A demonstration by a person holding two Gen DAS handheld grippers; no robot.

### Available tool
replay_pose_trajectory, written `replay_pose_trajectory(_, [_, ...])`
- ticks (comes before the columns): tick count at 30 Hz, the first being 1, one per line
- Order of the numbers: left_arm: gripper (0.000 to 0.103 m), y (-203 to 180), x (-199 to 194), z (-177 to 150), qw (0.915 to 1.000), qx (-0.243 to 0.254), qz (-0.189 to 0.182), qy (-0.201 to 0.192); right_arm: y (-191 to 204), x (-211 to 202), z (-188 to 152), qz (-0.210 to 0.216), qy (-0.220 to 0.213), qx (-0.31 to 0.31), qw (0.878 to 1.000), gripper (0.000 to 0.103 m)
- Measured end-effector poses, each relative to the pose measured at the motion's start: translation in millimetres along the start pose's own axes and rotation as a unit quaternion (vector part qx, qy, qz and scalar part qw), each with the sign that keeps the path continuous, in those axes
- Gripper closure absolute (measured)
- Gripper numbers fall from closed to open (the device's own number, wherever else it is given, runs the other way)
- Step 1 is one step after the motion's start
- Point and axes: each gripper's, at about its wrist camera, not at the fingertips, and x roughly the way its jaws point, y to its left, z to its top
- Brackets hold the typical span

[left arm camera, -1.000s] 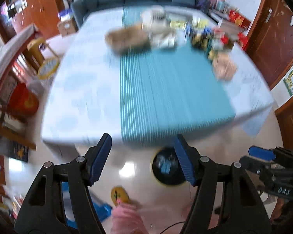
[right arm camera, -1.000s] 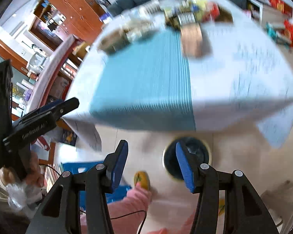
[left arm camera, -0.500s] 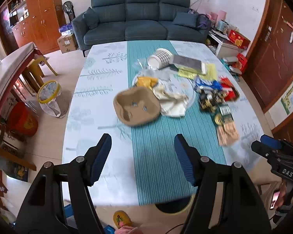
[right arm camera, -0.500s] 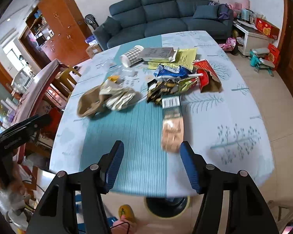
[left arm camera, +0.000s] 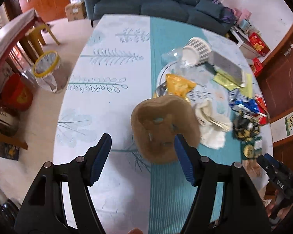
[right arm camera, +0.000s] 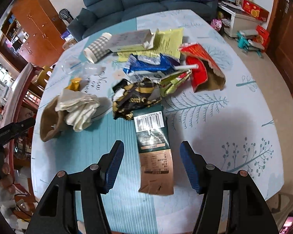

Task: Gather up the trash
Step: 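Grasp the brown pulp cup holder with the left tool while the right tool grasps the green-brown bag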

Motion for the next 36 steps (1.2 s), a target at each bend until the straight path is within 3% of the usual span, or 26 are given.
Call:
replay_pose_trajectory(8, [0.039, 10, 57, 7, 0.9987, -0.034, -0.003, 0.037, -7, 30, -3, 0.004, 0.025, 0.008, 1.0, 0.044])
replay_pose_trajectory(9, [0.039, 11, 60, 7, 0.9985, -0.04, -0.001, 0.038, -6, 31, -3, 0.005, 0.025, 0.006, 1.0, 0.047])
replay_pose_trajectory(11, [0.042, 14, 67, 6, 0.9977, -0.052, 0.003, 0.043, -3, 32, -3, 0.004, 0.023, -0.001, 1.0, 0.063])
replay_pose_trajectory(18, [0.087, 13, 75, 2, 0.9968, -0.048, -0.006, 0.063, 5, 18, -3, -0.007, 0.005, -0.02, 1.0, 0.067])
replay_pose_trajectory(25, [0.09, 3, 38, -4, 0.9994, 0.0, 0.001, 0.034, 11, -25, -3, 0.026, -0.016, -0.021, 0.999, 0.068])
replay_pose_trajectory(36, [0.09, -10, -87, -35, 0.9972, 0.032, -0.067, -0.013, 25, -126, -40, 0.079, -0.053, -0.039, 0.995, 0.068])
